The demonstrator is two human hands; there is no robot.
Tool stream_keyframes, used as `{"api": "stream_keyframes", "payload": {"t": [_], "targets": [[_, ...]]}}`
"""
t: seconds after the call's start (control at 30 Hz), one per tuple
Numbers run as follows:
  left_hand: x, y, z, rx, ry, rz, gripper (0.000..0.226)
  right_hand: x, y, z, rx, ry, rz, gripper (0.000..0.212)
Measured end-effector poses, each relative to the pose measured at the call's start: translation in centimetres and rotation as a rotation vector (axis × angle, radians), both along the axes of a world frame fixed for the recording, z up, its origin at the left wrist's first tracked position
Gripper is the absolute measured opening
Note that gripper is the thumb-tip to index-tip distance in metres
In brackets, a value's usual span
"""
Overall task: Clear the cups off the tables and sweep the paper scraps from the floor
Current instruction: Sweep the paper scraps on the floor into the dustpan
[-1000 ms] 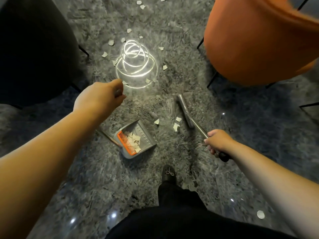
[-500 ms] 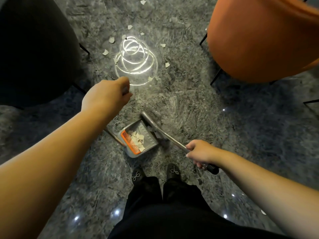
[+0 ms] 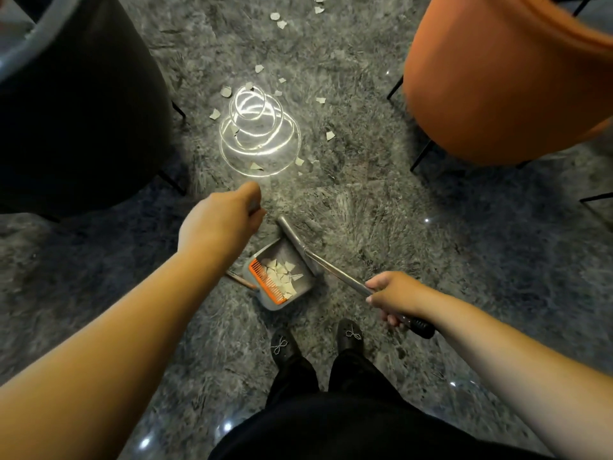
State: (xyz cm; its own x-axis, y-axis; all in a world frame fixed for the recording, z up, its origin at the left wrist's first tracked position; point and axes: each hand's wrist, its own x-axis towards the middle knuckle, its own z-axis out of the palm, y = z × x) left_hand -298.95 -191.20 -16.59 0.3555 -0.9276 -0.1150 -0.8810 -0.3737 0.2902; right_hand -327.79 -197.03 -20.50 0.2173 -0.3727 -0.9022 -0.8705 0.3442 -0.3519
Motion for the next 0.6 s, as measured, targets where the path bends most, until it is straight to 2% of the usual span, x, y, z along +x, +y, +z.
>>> {"api": "stream_keyframes", "payload": {"t": [0.33, 0.6], "targets": [[4.1, 0.7, 1.4, -0.083, 0.051, 0.085, 0.02, 2.9, -1.4, 1.4, -0.124, -0.031, -0.194, 0.037], [7.4, -3.1, 2.0, -0.158, 0.071, 0.113, 0.018, 5.6, -6.3, 0.5, -0.154, -0.109, -0.288, 0.041]]}}
